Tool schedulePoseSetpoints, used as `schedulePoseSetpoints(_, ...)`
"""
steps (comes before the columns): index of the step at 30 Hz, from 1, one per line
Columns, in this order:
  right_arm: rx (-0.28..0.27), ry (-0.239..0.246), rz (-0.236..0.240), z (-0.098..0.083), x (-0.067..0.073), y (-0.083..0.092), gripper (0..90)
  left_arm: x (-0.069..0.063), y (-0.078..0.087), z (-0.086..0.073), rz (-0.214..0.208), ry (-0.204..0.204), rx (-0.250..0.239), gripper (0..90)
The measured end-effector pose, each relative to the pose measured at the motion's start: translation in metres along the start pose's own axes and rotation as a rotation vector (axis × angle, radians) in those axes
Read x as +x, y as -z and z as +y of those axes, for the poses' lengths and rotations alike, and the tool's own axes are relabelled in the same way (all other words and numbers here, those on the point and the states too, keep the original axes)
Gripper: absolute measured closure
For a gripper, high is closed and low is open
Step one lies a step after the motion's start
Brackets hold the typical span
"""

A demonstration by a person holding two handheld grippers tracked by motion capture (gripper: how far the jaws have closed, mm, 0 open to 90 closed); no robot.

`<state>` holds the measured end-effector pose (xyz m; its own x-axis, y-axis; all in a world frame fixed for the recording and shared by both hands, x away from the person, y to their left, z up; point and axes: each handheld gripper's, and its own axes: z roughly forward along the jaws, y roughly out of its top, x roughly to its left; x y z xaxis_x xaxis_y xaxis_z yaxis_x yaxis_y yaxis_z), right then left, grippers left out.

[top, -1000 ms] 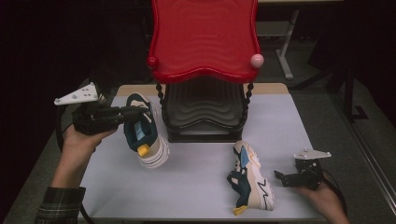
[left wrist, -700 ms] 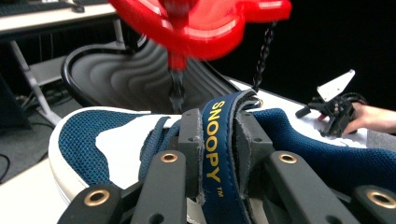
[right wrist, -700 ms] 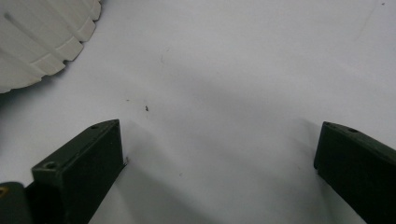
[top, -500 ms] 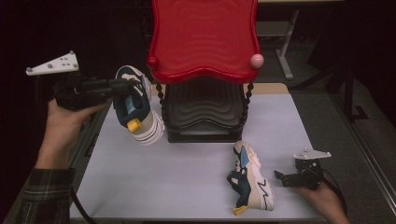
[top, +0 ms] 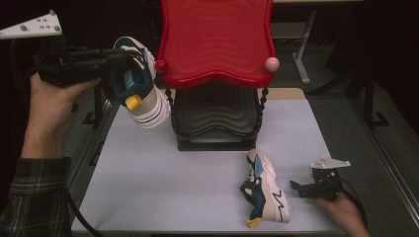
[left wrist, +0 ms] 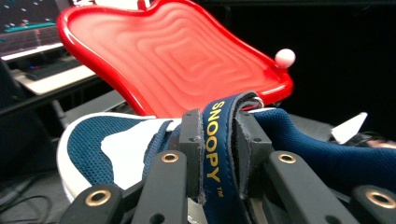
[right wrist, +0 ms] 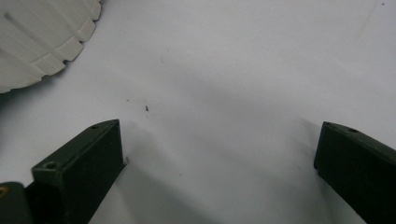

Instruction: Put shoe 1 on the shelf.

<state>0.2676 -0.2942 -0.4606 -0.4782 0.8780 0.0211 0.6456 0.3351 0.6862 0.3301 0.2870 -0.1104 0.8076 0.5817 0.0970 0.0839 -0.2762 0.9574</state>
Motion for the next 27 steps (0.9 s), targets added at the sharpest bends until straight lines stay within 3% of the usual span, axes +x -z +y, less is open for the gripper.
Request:
schedulePoseSetpoints(7, 0.001, 0.0, 0.001, 0.0, 0.0, 0.0, 0.7, 0.007, 0.001, 0.026, -0.003, -0.023, -0.037, 74.9)
schedulePoseSetpoints(12, 0.001, 0.0, 0.001, 0.0, 0.0, 0.0, 0.7, 0.009, -0.007, 0.044, -0.016, -0.05, -0.068, 75.0)
schedulePoseSetpoints(19, 0.001, 0.0, 0.001, 0.0, 0.0, 0.0, 0.7, 0.01, -0.038, 0.07, -0.059, -0.1, -0.077, 75.0)
schedulePoseSetpoints(27, 0.001, -0.001, 0.002, 0.0, 0.0, 0.0, 0.7, 0.013, -0.073, 0.089, -0.083, -0.151, -0.057, 75.2)
